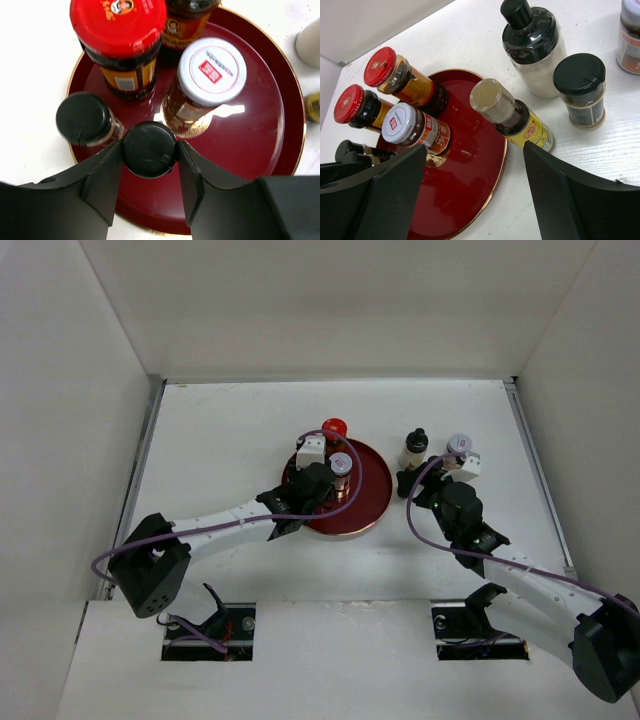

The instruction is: Organize the condiment bottles

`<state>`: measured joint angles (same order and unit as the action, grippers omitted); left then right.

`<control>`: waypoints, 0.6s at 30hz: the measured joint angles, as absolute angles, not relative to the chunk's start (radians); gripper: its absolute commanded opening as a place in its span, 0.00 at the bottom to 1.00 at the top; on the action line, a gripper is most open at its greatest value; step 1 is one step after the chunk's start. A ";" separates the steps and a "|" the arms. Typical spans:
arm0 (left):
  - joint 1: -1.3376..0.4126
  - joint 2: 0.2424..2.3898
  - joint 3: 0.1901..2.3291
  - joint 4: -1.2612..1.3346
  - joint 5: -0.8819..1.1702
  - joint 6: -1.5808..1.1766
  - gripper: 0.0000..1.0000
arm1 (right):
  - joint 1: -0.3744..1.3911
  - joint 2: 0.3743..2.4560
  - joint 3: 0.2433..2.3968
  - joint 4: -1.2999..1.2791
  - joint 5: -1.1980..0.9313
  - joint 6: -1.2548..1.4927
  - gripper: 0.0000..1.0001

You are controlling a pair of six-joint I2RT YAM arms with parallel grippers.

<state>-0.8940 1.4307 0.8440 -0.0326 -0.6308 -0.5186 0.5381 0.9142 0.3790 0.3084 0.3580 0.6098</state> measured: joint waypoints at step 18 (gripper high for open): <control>-0.892 1.497 0.850 0.045 -0.611 -0.503 0.89 | 0.538 0.902 0.379 0.308 0.358 0.609 0.85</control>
